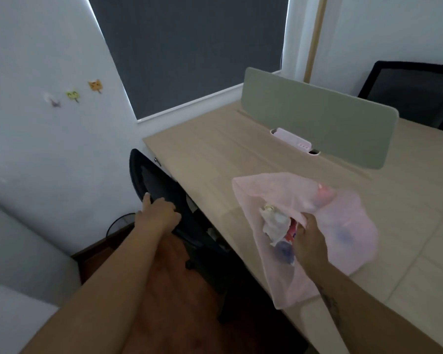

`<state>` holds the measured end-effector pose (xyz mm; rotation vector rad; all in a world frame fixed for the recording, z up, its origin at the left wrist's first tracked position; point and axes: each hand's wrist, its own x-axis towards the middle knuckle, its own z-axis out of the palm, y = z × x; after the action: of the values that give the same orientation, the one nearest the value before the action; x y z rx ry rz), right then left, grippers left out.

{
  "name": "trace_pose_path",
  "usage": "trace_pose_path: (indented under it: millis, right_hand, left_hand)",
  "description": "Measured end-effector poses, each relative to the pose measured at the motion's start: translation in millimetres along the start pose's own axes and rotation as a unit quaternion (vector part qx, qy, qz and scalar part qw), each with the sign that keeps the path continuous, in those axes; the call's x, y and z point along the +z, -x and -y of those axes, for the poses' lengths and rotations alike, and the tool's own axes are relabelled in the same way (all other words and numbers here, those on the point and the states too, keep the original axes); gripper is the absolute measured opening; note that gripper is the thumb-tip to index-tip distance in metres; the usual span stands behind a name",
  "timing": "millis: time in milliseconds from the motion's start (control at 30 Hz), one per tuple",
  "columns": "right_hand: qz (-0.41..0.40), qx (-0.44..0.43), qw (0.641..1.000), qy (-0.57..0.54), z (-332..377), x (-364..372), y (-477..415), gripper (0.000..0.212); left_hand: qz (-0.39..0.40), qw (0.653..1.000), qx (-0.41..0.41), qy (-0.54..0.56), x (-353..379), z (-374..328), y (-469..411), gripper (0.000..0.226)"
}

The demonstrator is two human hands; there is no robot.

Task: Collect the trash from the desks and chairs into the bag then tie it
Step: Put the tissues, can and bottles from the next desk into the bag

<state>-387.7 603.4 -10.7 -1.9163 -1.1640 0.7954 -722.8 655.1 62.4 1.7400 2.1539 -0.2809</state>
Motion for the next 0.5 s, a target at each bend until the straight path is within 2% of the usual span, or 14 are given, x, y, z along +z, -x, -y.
trace_pose_path:
  millis: [133, 200, 300, 500]
  right_hand:
    - [0.035, -0.001, 0.999, 0.027, -3.0, 33.5, 13.4, 0.032]
    - [0.056, -0.007, 0.996, 0.063, -3.8, 47.5, 20.9, 0.038]
    - [0.065, -0.052, 0.985, 0.149, -2.2, 68.3, 33.4, 0.047]
    - [0.035, -0.092, 0.975, 0.201, -5.9, 105.0, 43.0, 0.051]
  left_hand:
    - [0.008, 1.0, 0.012, -0.021, 12.8, 40.9, -36.9, 0.073]
    - [0.007, 0.999, 0.038, -0.036, 4.5, 49.7, -26.7, 0.076]
    - [-0.004, 0.996, 0.067, -0.062, -5.6, 65.3, -18.7, 0.053]
    - [-0.056, 0.997, 0.048, -0.012, -7.8, 132.4, -20.8, 0.05]
